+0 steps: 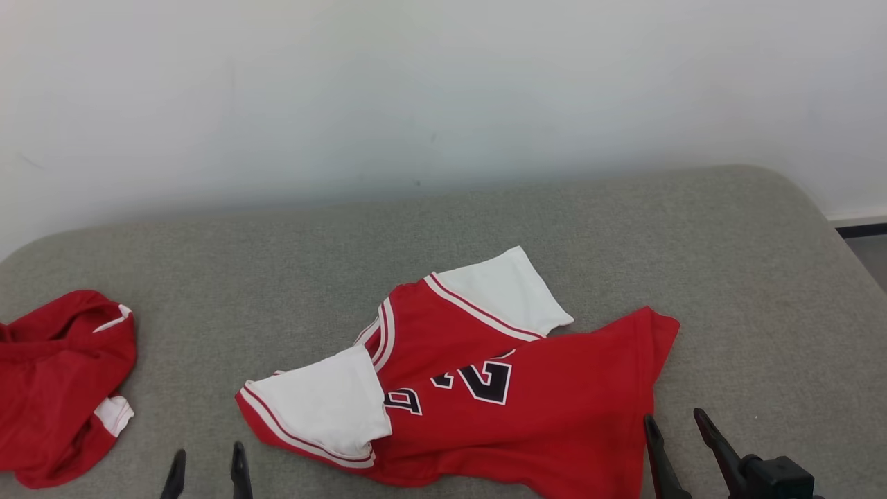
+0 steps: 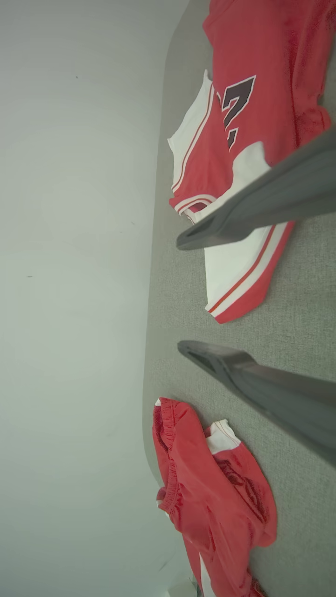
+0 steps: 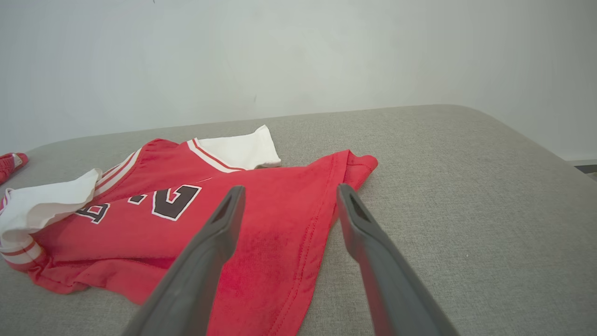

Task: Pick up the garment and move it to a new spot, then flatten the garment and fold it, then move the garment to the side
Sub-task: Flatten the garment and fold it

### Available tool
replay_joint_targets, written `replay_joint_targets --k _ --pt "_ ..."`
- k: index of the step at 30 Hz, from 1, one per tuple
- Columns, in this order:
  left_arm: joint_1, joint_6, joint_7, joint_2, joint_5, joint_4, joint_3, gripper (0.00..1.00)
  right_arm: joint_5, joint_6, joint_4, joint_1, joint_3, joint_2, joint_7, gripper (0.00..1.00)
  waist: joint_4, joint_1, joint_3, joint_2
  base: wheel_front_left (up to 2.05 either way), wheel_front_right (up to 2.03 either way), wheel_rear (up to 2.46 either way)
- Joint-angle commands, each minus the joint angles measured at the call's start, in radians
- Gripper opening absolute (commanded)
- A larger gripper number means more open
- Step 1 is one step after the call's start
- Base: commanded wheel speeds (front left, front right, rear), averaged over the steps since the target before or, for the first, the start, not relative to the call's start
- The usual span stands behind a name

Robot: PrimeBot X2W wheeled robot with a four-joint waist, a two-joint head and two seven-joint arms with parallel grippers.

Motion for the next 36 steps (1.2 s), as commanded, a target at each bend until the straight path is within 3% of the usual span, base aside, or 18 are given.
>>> replay_joint_targets --k 1,12,20,28,36 --pt "0.034 -0.006 -0.003 0.001 0.032 -0.008 0.002 1.00 0.003 -0.003 0.001 0.009 -0.006 0.005 0.009 1.00 0.014 0.0001 -0.014 0.0000 0.00 0.00 0.00" --pt "0.090 -0.036 -0.003 0.000 0.073 -0.005 0.010 1.00 0.025 -0.003 0.022 0.001 -0.054 0.007 0.086 1.00 0.029 0.0001 -0.025 0.0000 0.00 0.00 0.00" --pt "0.072 -0.034 -0.003 0.001 0.082 -0.007 -0.015 1.00 0.056 -0.003 0.035 -0.095 -0.067 -0.034 0.231 1.00 0.044 0.0001 -0.007 0.0000 0.00 0.00 0.00" --pt "0.062 -0.038 -0.003 0.000 0.098 0.001 -0.044 1.00 0.131 -0.002 0.139 -0.237 -0.119 -0.050 0.452 1.00 0.076 0.0001 0.026 0.0000 0.00 0.00 0.00" --pt "0.056 -0.039 -0.003 0.001 0.107 0.002 -0.074 1.00 0.114 -0.002 0.280 -0.362 -0.180 -0.051 0.538 1.00 0.118 0.0001 0.060 0.0000 0.00 0.00 0.00"
